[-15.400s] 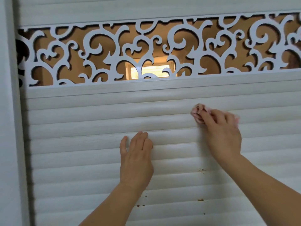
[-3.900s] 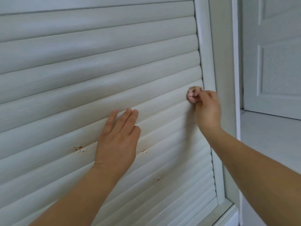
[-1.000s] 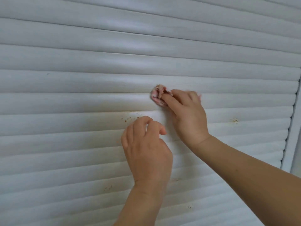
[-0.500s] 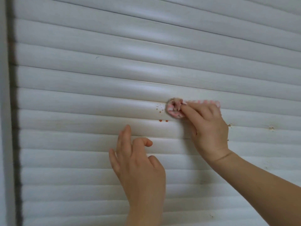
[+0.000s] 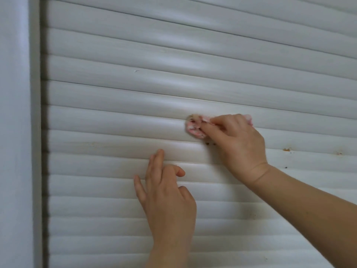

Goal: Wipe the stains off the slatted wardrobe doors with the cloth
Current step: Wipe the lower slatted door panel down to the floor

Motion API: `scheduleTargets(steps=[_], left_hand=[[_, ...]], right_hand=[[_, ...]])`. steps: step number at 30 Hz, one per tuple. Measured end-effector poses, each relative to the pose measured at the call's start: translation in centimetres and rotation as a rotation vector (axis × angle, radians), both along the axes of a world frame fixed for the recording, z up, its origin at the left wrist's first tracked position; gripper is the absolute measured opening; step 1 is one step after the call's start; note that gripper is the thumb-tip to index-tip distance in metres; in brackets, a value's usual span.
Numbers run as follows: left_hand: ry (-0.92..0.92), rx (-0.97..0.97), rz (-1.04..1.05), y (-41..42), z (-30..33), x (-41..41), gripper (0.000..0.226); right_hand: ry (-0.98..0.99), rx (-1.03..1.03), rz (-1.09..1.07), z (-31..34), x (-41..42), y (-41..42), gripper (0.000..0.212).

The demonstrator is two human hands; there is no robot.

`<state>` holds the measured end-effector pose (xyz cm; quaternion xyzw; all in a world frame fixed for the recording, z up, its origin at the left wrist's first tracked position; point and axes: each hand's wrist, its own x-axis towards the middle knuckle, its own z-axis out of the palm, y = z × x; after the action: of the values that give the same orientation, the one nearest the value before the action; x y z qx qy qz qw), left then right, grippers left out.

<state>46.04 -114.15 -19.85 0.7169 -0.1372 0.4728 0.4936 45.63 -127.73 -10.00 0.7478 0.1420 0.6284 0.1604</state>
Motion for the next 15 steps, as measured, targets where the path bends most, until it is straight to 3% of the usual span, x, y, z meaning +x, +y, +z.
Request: scheduleTargets(steps=[4,7,15], left_hand=[[0.002,0.034,-0.019,0.3,-0.1,0.1,0.033],[0.001,0.032,-0.048,0.4,-0.1,0.1,0.034],[0.010,0.035,-0.089,0.8,-0.5,0.4,0.048]], right_hand=[[-0.005,0.241,-0.040,-1.9,-2.0,-5.1,0.039],[-0.065,0.407,-0.005,-2.8,-1.7,-4.4,0.037],[-0.038,0.135,0.068,-2.1,2.1,5.4,0.038]])
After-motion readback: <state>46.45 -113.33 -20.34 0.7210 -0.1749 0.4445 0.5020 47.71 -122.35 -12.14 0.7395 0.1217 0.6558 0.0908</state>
